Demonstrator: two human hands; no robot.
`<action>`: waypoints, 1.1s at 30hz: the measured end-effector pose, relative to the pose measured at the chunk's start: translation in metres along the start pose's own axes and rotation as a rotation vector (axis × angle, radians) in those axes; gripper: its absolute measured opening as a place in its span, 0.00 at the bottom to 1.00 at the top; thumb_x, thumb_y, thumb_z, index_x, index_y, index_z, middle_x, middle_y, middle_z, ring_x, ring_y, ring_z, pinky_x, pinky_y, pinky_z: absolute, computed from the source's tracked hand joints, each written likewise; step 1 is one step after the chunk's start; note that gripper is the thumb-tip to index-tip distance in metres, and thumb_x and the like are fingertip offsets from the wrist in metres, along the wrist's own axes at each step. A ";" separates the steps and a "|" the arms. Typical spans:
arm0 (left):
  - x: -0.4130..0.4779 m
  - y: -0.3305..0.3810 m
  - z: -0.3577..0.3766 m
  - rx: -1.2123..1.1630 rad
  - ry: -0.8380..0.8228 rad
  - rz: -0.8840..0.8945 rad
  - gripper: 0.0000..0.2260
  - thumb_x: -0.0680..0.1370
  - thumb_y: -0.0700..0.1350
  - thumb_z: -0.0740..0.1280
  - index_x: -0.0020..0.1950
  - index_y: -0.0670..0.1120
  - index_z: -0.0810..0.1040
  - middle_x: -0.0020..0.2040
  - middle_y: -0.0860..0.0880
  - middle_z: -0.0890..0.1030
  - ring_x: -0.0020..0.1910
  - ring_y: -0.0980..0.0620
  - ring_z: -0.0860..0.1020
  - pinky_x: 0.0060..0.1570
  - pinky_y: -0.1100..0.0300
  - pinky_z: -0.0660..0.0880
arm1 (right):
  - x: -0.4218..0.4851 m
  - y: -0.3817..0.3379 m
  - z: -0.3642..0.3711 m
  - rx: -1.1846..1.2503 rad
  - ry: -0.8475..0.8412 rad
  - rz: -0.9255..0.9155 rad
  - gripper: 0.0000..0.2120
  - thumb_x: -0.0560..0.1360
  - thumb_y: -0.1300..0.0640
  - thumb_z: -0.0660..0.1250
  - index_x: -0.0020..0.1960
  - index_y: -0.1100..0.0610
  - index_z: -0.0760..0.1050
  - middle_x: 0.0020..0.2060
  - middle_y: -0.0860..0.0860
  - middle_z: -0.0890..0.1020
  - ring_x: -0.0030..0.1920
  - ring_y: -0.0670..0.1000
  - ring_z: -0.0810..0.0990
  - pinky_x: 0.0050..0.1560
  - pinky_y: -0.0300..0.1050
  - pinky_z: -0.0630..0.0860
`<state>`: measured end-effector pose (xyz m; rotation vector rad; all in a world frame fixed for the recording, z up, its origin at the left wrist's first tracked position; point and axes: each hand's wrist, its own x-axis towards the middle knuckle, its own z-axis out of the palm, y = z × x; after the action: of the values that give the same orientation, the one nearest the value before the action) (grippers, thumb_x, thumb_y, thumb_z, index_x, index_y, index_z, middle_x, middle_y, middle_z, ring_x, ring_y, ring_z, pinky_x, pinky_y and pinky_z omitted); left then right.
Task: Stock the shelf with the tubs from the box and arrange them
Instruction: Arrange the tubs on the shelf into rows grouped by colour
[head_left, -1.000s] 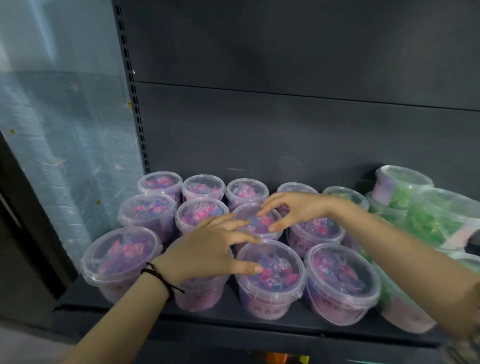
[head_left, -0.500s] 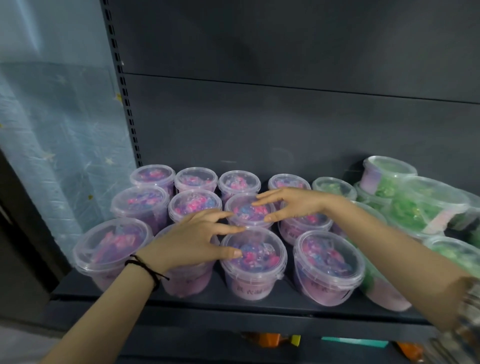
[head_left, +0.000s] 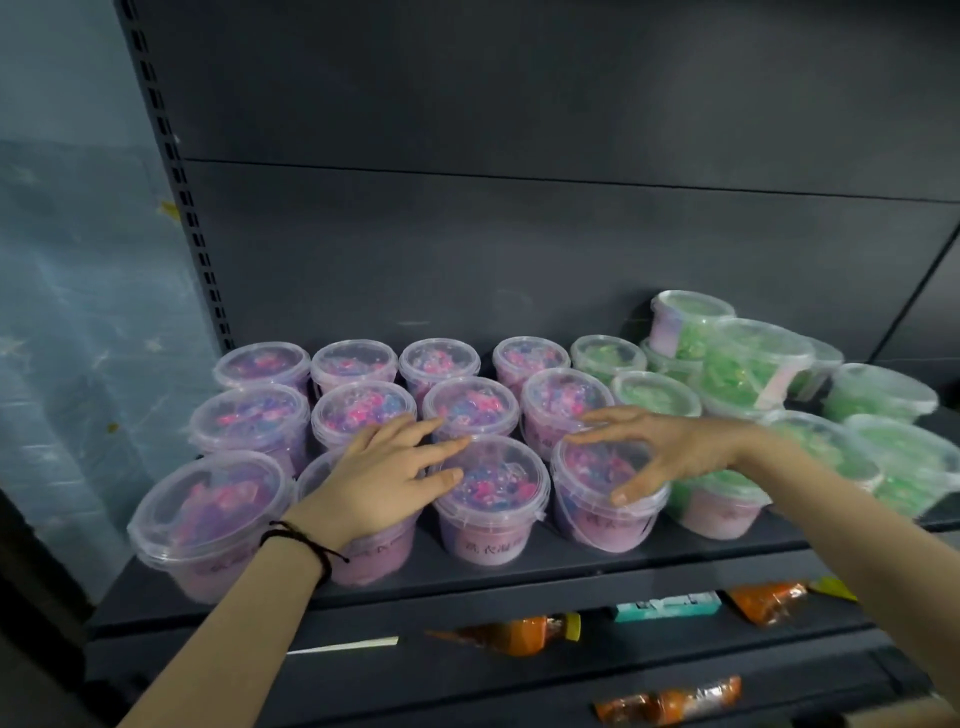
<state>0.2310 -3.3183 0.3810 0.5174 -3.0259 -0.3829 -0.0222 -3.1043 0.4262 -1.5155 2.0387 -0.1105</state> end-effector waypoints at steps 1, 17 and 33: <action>0.000 -0.001 0.000 -0.007 0.002 0.000 0.49 0.54 0.80 0.27 0.72 0.69 0.55 0.77 0.59 0.50 0.76 0.55 0.45 0.72 0.52 0.42 | 0.001 -0.001 0.005 0.009 0.021 -0.009 0.36 0.64 0.33 0.72 0.68 0.25 0.58 0.76 0.36 0.48 0.75 0.41 0.44 0.76 0.51 0.44; 0.047 0.110 0.021 -0.054 0.127 0.101 0.37 0.64 0.74 0.46 0.70 0.62 0.67 0.74 0.60 0.62 0.73 0.59 0.55 0.67 0.62 0.46 | 0.084 0.017 -0.019 -0.160 0.487 0.063 0.32 0.70 0.32 0.65 0.69 0.45 0.71 0.67 0.53 0.70 0.71 0.55 0.65 0.72 0.52 0.61; 0.056 0.110 0.025 -0.188 0.053 0.016 0.23 0.70 0.70 0.62 0.61 0.63 0.70 0.72 0.65 0.60 0.74 0.64 0.49 0.73 0.51 0.49 | 0.099 0.054 -0.079 0.079 -0.210 -0.357 0.21 0.74 0.54 0.72 0.65 0.43 0.75 0.71 0.41 0.68 0.72 0.40 0.62 0.71 0.39 0.60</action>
<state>0.1405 -3.2306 0.3843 0.4812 -2.9014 -0.6341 -0.1250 -3.1955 0.4297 -1.7474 1.5701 -0.1616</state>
